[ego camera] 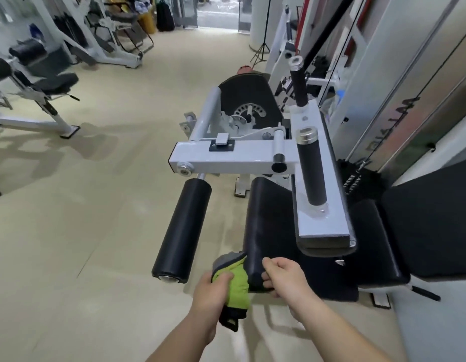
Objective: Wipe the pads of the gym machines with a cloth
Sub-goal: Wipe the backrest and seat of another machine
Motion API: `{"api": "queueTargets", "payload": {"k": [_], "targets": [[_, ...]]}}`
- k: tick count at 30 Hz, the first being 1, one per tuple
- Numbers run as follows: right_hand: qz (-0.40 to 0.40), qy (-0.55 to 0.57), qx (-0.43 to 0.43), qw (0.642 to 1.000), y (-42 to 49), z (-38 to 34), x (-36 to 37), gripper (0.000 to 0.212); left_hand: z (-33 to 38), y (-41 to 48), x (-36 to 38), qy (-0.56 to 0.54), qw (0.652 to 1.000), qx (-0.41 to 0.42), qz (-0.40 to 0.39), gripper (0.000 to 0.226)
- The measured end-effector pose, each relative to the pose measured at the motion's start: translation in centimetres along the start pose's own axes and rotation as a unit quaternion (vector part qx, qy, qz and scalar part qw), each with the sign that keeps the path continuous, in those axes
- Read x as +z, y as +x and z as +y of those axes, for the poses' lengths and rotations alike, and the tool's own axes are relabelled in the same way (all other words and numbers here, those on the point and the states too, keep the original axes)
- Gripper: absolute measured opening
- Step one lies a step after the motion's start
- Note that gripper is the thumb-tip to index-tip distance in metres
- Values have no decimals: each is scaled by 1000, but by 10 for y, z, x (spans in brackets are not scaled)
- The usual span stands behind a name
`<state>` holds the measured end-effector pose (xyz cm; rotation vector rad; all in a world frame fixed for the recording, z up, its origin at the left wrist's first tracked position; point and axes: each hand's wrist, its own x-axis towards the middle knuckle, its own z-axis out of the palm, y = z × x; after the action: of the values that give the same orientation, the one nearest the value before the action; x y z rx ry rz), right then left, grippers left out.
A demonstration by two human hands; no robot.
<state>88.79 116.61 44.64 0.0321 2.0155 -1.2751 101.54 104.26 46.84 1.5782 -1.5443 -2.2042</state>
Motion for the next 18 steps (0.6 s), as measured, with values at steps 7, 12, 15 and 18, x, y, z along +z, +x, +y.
{"api": "queueTargets", "payload": {"k": [7,12,15,18], "targets": [[63,24,59,996,37,10,2,28,16,39,-8,89,996,-7,-20,18],[169,45,94,980,74,19,19,22,39,121,-11,246,965,47,-72,22],[240,60,122,961,92,26,35,17,50,181,-14,371,912,114,-134,16],[283,89,146,944,109,36,54,20,64,226,-6,453,841,204,-216,10]]}}
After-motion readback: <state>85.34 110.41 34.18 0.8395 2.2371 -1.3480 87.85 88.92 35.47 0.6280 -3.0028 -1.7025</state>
